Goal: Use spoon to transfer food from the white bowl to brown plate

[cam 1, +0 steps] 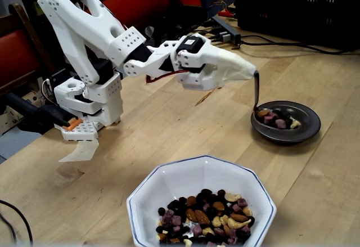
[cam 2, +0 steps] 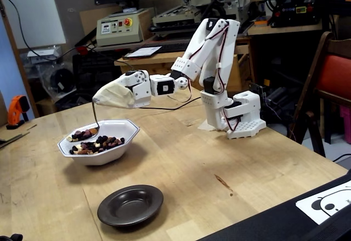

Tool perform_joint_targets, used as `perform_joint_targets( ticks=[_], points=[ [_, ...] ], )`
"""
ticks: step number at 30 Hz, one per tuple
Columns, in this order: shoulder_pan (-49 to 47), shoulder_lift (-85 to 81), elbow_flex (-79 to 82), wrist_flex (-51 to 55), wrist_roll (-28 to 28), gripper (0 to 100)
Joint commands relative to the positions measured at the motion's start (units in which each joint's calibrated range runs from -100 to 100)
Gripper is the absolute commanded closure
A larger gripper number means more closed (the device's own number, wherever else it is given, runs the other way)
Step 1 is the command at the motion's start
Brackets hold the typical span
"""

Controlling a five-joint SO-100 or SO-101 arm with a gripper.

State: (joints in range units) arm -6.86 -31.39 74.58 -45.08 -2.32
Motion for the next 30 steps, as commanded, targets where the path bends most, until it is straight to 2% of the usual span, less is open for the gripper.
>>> perform_joint_targets(
  ticks=[1, 30],
  points=[
    [-2.9, -3.1, -1.8, -0.2, 0.1, 98],
    [-17.6, -3.1, -1.2, -0.2, 0.4, 98]
  ],
)
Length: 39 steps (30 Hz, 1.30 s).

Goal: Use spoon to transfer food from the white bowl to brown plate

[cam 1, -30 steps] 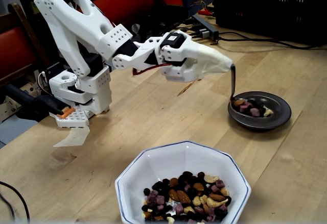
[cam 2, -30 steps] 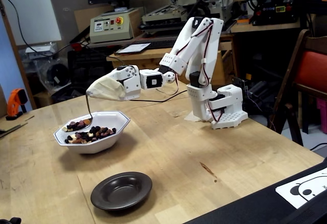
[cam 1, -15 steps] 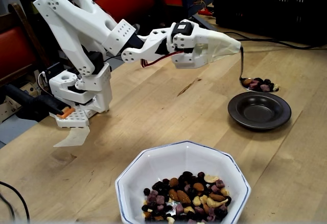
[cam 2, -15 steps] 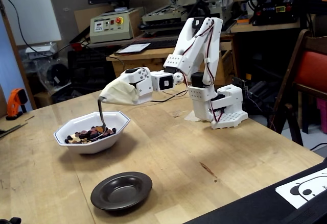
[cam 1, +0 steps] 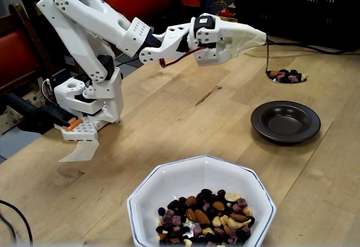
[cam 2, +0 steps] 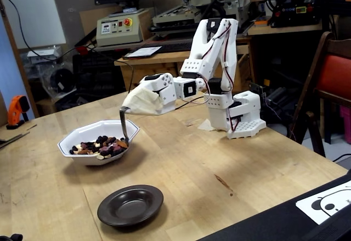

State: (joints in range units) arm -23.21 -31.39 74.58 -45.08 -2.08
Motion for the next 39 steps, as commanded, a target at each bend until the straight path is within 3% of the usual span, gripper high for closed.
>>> perform_joint_targets(
  ticks=[1, 39],
  points=[
    [-1.3, -3.0, -1.2, -0.2, 0.1, 98],
    [-0.6, -2.2, 9.1, -0.9, 0.1, 98]
  ],
)
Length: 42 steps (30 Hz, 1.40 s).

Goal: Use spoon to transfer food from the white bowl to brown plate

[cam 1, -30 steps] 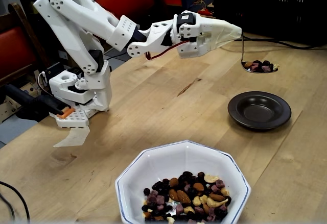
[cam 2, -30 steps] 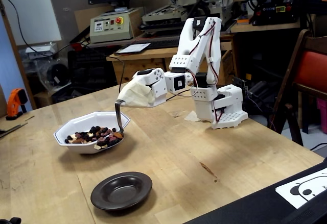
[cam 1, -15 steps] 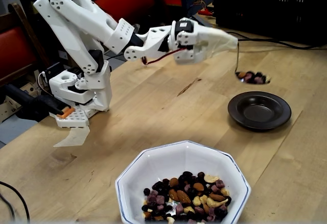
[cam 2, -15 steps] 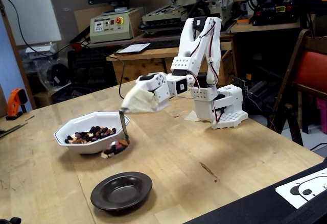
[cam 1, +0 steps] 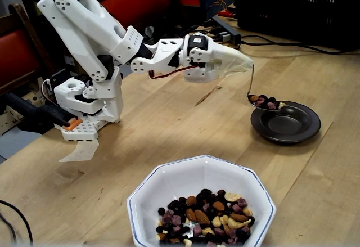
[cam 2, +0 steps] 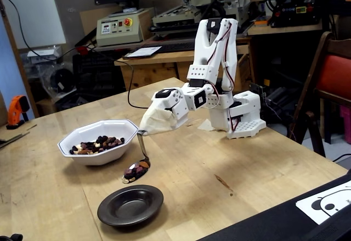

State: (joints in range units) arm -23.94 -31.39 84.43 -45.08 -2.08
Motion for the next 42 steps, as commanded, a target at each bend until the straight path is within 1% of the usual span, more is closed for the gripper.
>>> perform_joint_targets(
  ticks=[1, 21, 26, 35, 42],
  points=[
    [-0.1, -2.2, -0.7, -0.9, 0.1, 98],
    [0.2, -1.9, -0.7, -0.9, 0.2, 98],
    [0.2, 1.9, -1.2, -0.9, 0.2, 98],
    [0.2, 6.9, -7.7, -0.9, 0.2, 98],
    [0.2, 9.0, -8.1, -0.9, 0.2, 98]
  ],
)
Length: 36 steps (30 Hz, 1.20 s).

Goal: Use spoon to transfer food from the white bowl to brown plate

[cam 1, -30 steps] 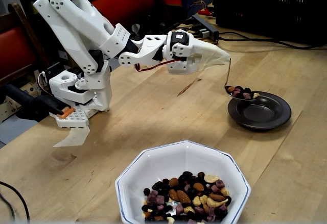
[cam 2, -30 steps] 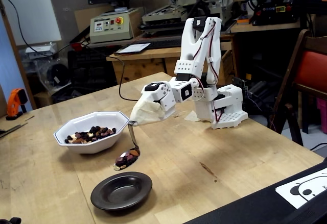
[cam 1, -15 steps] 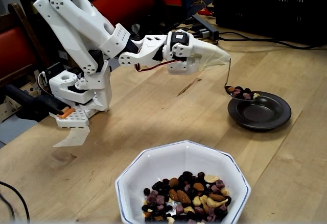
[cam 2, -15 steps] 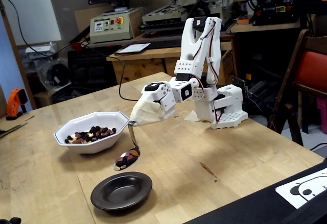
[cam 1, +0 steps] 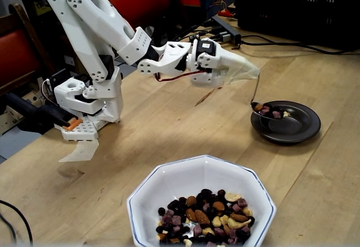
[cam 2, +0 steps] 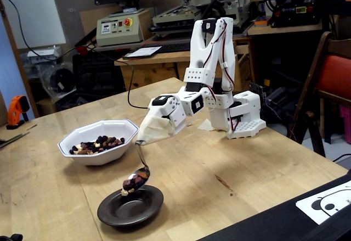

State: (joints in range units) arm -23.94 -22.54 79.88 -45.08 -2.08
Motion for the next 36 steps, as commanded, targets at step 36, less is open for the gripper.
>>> perform_joint_targets(
  ticks=[36],
  points=[
    [-0.5, 2.1, -3.1, -0.9, 18.9, 98]
  ],
)
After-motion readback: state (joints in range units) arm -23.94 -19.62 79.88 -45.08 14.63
